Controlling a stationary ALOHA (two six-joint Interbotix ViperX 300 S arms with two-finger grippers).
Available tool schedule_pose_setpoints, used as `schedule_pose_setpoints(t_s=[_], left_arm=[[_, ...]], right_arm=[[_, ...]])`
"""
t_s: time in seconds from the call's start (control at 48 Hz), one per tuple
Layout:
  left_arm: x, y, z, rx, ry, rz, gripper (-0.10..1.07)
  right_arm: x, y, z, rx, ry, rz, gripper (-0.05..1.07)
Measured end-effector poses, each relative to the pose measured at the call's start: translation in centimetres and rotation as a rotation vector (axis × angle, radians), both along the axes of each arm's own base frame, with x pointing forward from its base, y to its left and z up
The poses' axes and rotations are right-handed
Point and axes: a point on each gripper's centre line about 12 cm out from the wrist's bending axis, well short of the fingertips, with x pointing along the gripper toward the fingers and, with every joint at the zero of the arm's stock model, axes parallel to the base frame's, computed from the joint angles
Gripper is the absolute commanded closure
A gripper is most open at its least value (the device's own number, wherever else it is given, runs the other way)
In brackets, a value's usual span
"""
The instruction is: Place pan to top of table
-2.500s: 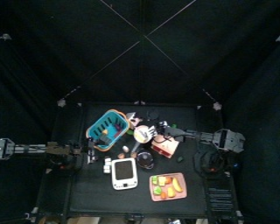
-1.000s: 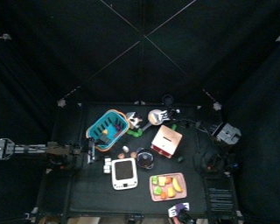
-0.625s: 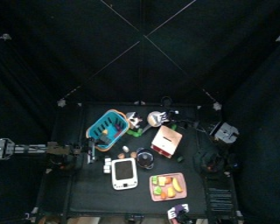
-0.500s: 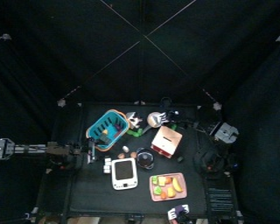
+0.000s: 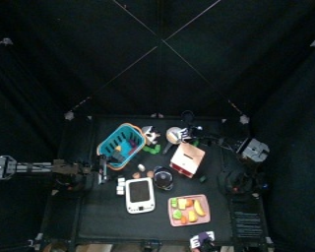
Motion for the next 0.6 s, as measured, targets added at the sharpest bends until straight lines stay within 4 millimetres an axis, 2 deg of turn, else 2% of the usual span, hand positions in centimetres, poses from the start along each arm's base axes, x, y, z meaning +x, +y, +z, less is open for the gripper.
schedule_pose_setpoints(t_s=[0.167, 0.604], left_arm=[[0.0, 0.0, 0.0, 0.000, -0.002, 0.000, -0.05], [-0.1, 0.0, -0.2, -0.002, 0.004, 0.001, -0.05]], right_arm=[[0.1, 0.2, 1.2, -0.021, -0.017, 0.006, 0.27], [0.4, 0.2, 2.0, -0.047, -0.003, 0.028, 0.27]])
